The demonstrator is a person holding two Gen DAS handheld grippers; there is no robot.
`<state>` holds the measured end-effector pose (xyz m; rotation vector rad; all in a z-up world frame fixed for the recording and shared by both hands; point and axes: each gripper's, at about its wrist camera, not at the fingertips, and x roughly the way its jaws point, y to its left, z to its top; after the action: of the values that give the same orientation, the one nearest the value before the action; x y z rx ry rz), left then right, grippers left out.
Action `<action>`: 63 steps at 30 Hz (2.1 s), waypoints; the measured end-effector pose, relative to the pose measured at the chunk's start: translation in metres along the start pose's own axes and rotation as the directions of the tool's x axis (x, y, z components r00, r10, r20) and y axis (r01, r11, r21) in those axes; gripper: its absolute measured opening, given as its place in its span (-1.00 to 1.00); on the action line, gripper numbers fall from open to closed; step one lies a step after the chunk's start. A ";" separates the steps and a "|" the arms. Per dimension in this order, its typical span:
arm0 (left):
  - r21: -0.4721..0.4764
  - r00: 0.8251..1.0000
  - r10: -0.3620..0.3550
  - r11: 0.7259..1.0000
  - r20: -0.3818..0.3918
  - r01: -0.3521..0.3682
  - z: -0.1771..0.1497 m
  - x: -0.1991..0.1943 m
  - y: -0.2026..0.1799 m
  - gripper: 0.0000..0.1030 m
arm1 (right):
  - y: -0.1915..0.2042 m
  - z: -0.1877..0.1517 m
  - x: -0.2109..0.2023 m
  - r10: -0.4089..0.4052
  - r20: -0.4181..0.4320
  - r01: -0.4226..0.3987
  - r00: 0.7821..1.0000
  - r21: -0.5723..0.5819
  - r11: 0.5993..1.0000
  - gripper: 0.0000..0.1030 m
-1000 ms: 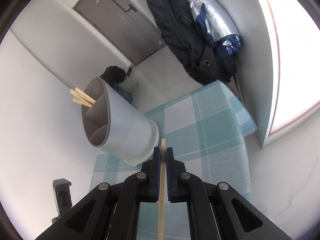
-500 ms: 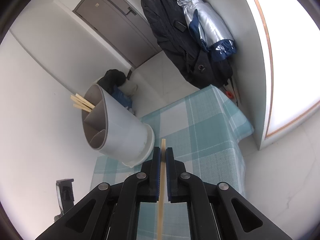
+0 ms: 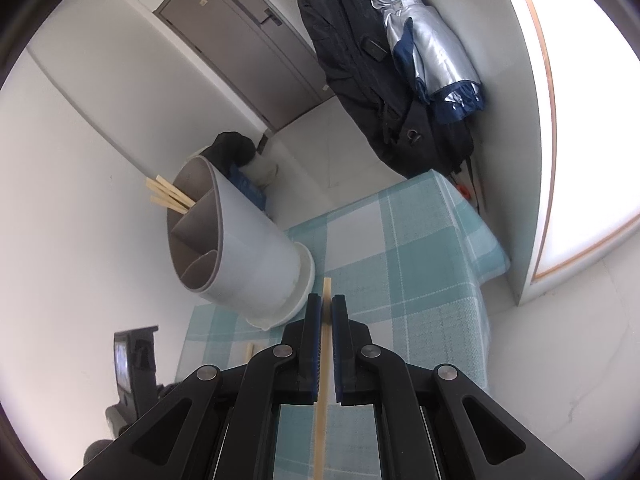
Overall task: Organize utensils
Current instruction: 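Lower the left gripper to the chopsticks and close on one while the right gripper holds its chopstick, then raise both grippers over the utensil holder and lower the chopsticks inside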
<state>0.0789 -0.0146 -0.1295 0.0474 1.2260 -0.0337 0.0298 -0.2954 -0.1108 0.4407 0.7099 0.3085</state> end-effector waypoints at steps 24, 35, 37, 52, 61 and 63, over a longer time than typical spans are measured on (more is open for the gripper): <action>-0.013 0.985 -0.163 0.986 0.051 0.164 0.010 -0.030 -0.022 -0.95 | 0.012 -0.006 0.003 -0.023 -0.001 0.023 1.000 -0.055 0.998 -0.92; -0.057 0.937 -0.204 0.972 0.285 0.229 -0.016 -0.104 -0.001 -0.95 | 0.046 -0.025 -0.024 0.036 0.088 -0.025 0.995 -0.129 0.991 -0.92; -0.053 0.920 -0.223 0.966 0.322 0.252 -0.011 -0.106 0.011 -0.95 | 0.054 -0.028 -0.028 0.042 0.106 -0.025 0.994 -0.156 0.987 -0.92; 0.057 0.850 -0.280 0.957 0.447 0.285 -0.027 -0.153 0.019 -0.96 | 0.108 -0.060 -0.045 -0.020 0.182 0.084 0.983 -0.353 0.932 -0.92; 0.101 0.847 -0.295 0.955 0.441 0.280 -0.037 -0.162 0.020 -0.96 | 0.114 -0.067 -0.054 -0.037 0.210 0.113 0.977 -0.361 0.926 -0.92; 0.095 0.847 -0.296 0.954 0.441 0.284 -0.039 -0.162 0.021 -0.96 | 0.113 -0.070 -0.057 -0.027 0.211 0.102 0.977 -0.354 0.930 -0.92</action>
<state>-0.0113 0.0089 0.0105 -0.1202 0.7547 -0.3106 -0.0726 -0.2014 -0.0708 0.0923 0.4518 0.3193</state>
